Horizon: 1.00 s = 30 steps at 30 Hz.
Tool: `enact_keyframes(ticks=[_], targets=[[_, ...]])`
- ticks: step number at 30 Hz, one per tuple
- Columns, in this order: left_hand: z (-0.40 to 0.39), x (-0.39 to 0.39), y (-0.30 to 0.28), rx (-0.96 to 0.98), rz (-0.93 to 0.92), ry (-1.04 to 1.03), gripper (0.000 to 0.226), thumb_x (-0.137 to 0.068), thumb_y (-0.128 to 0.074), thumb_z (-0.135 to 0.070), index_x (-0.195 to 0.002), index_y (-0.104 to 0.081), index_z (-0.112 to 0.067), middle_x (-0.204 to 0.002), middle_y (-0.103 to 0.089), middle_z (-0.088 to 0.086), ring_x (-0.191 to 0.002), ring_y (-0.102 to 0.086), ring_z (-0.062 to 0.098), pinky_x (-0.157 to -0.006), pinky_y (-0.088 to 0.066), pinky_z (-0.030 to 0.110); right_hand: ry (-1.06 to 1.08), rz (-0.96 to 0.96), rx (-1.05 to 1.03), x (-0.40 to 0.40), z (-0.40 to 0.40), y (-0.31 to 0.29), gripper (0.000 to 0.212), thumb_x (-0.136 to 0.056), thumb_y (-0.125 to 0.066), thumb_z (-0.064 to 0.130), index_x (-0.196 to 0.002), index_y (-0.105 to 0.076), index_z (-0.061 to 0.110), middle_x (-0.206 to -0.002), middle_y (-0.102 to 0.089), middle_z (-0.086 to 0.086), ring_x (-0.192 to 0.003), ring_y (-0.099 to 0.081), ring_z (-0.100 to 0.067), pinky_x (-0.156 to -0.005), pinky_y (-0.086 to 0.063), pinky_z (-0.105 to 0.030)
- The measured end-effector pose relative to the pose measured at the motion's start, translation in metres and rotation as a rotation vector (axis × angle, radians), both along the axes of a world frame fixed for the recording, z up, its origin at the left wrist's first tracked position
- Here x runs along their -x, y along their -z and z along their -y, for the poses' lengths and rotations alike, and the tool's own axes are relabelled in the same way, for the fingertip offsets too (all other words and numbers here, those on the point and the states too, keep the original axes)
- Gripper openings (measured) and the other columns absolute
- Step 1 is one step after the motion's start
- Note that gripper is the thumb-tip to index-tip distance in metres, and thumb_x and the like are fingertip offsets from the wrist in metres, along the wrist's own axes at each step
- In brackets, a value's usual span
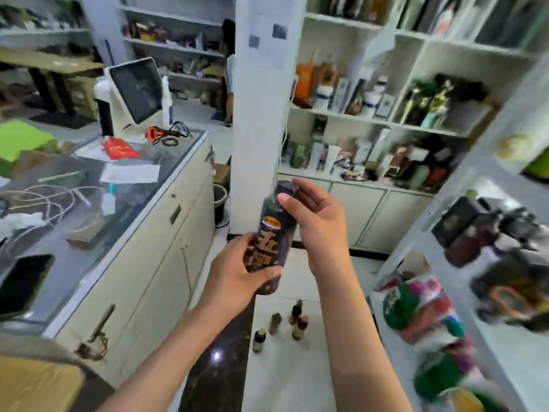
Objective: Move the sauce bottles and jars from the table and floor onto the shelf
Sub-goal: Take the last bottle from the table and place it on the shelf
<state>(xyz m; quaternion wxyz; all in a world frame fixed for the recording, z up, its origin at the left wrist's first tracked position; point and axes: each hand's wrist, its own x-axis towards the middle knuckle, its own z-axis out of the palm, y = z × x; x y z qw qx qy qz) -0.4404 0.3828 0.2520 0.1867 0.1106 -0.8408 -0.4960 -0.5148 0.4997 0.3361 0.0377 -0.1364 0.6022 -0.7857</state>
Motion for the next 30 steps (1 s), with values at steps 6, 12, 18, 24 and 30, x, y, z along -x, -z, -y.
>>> enact_keyframes(ticks=[6, 12, 18, 24, 30], targets=[[-0.122, 0.061, -0.013, -0.049, -0.038, 0.143, 0.054, -0.064, -0.086, -0.044, -0.111, -0.06, -0.038, -0.102, -0.067, -0.019, -0.096, -0.062, -0.002, -0.087, -0.054, 0.033, 0.216, -0.068, -0.063, 0.021, -0.142, -0.001, 0.038, -0.087, -0.074, 0.006, -0.123, -0.065, 0.011, -0.113, -0.073, 0.002, -0.105, -0.069, -0.005, -0.085, -0.054, -0.019], [-0.232, 0.106, -0.047, -0.106, -0.11, 0.31, 0.049, -0.069, -0.085, -0.036, -0.111, -0.061, -0.036, -0.099, -0.065, -0.022, -0.091, -0.057, -0.01, -0.081, -0.049, 0.022, 0.468, -0.094, -0.155, 0.028, -0.264, -0.003, 0.029, -0.092, -0.069, 0.016, -0.121, -0.067, 0.015, -0.111, -0.073, 0.003, -0.103, -0.068, -0.008, -0.095, -0.056, -0.034], [-0.313, 0.141, -0.076, -0.115, -0.172, 0.459, 0.048, -0.068, -0.086, -0.038, -0.11, -0.062, -0.033, -0.097, -0.066, -0.022, -0.09, -0.058, -0.009, -0.083, -0.054, 0.03, 0.607, -0.117, -0.193, 0.034, -0.339, -0.016, 0.028, -0.091, -0.07, 0.016, -0.119, -0.068, 0.014, -0.101, -0.075, 0.001, -0.084, -0.069, -0.005, -0.074, -0.056, -0.024], [-0.367, 0.18, -0.086, -0.121, -0.22, 0.591, 0.052, -0.068, -0.085, -0.039, -0.115, -0.062, -0.036, -0.098, -0.066, -0.022, -0.093, -0.06, -0.007, -0.079, -0.052, 0.02, 0.7, -0.151, -0.334, 0.06, -0.383, -0.037, 0.035, -0.08, -0.082, 0.02, -0.113, -0.071, 0.016, -0.096, -0.078, 0.004, -0.091, -0.074, -0.011, -0.083, -0.059, -0.03], [-0.409, 0.232, -0.099, -0.148, -0.273, 0.739, 0.047, -0.071, -0.084, -0.035, -0.113, -0.063, -0.038, -0.1, -0.067, -0.02, -0.092, -0.061, -0.008, -0.076, -0.048, 0.014, 0.92, -0.184, -0.567, 0.108, -0.413, -0.056, 0.04, -0.069, -0.089, 0.035, -0.104, -0.072, 0.025, -0.09, -0.075, 0.013, -0.084, -0.071, -0.002, -0.074, -0.06, -0.027]])
